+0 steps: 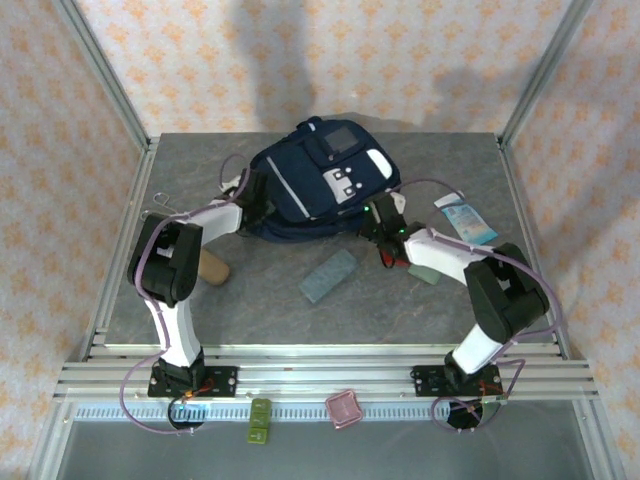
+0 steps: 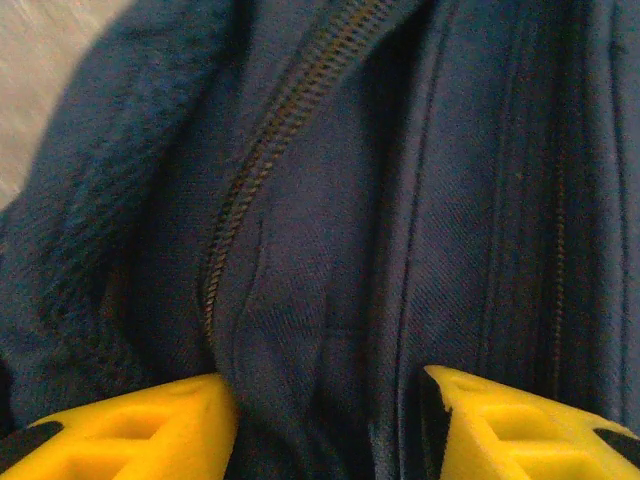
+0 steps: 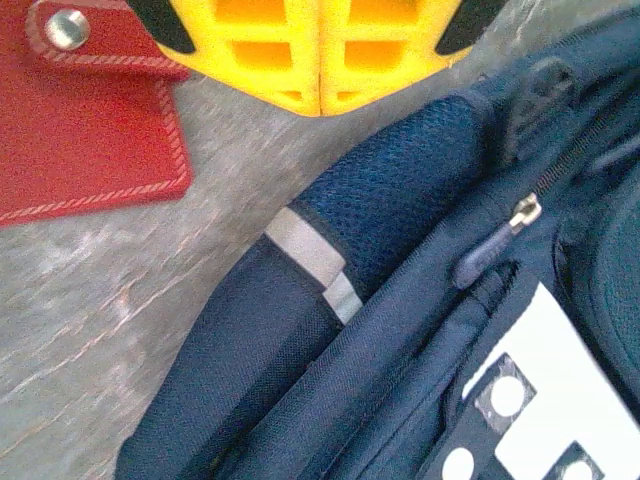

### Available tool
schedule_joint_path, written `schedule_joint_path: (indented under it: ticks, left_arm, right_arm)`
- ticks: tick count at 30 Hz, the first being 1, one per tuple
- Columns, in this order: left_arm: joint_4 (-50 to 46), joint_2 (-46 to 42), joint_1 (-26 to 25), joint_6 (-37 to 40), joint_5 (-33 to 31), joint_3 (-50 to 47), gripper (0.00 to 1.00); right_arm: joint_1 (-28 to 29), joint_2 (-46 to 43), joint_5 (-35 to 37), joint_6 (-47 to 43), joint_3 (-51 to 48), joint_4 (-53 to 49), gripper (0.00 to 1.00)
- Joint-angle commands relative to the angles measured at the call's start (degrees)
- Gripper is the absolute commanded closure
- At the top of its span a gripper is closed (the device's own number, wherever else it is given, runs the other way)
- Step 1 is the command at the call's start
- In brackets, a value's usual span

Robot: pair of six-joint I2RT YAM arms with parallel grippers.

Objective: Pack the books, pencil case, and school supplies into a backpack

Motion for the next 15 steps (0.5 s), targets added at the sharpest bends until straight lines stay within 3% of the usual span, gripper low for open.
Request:
schedule_joint_path:
  ticks: [1,6,12,15]
  left_arm:
    - [-6.71,3.49,2.76,2.22,-6.87,1.67,0.46]
    - [-6.7,-0.34,2.71,3.24,-6.35,0.87,0.41]
    - [-3.37,-12.03,0.32,5.02,-2.66,-5.29,0.34]
    - [-0.9,-16.51,-1.79,6.04,1.31,-8.78,0.33]
  right_arm:
    - [3.32,1.21,0.6,1.06,1.3,-0.51,1.0]
    - [3.48,2.04,-0.82,-0.79,3.99,-0.49,0.99]
    - [1.34,4.74,-1.55,-3.23,12.41,-4.94,0.68]
    - [-2.21,6.15,-5.87,-3.25,15.14,-5.44,0.61]
